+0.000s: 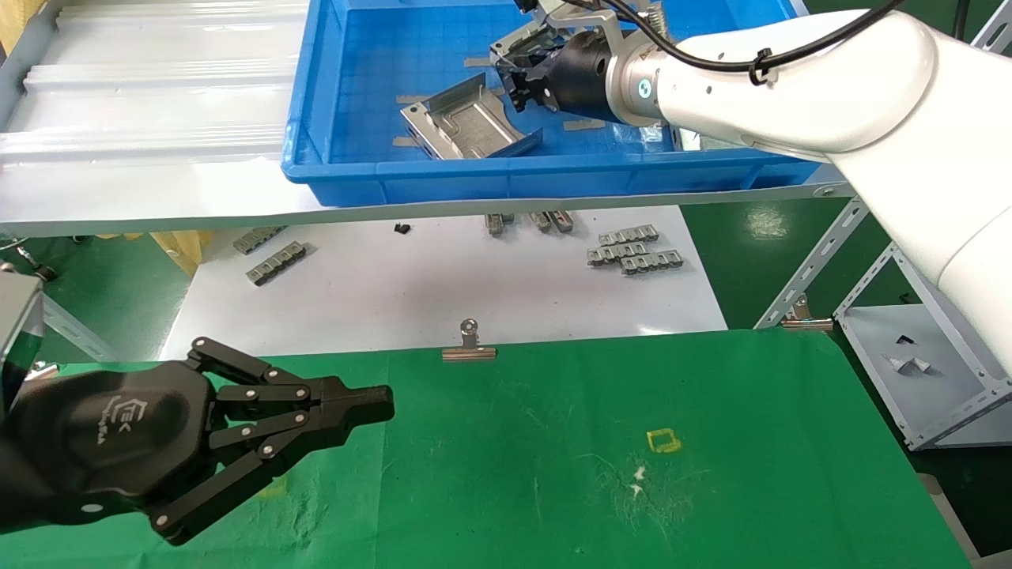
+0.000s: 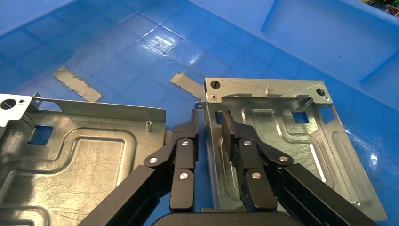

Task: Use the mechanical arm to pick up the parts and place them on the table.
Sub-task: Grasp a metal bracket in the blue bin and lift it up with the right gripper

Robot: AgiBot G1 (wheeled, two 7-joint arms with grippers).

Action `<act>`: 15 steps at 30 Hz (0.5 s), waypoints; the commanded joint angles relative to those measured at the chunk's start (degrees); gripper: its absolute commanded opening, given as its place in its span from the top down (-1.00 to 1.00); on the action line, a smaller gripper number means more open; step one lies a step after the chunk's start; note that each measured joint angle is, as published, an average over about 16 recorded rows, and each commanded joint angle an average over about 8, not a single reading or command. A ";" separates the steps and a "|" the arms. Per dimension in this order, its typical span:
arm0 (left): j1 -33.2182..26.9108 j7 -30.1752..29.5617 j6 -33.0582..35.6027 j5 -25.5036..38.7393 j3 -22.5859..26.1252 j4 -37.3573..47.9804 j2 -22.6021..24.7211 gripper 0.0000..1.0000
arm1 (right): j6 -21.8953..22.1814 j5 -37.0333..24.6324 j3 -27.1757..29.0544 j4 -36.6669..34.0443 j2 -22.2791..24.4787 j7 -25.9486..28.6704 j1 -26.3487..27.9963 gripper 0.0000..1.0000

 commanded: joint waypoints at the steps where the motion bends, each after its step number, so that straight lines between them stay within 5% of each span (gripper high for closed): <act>1: 0.00 0.00 0.00 0.00 0.00 0.00 0.00 1.00 | 0.37 0.44 -1.02 0.16 0.02 0.54 0.16 1.00; 15: 0.00 0.00 0.00 0.00 0.00 0.00 0.00 0.99 | -1.80 7.05 -2.01 0.33 0.70 -5.36 2.83 1.00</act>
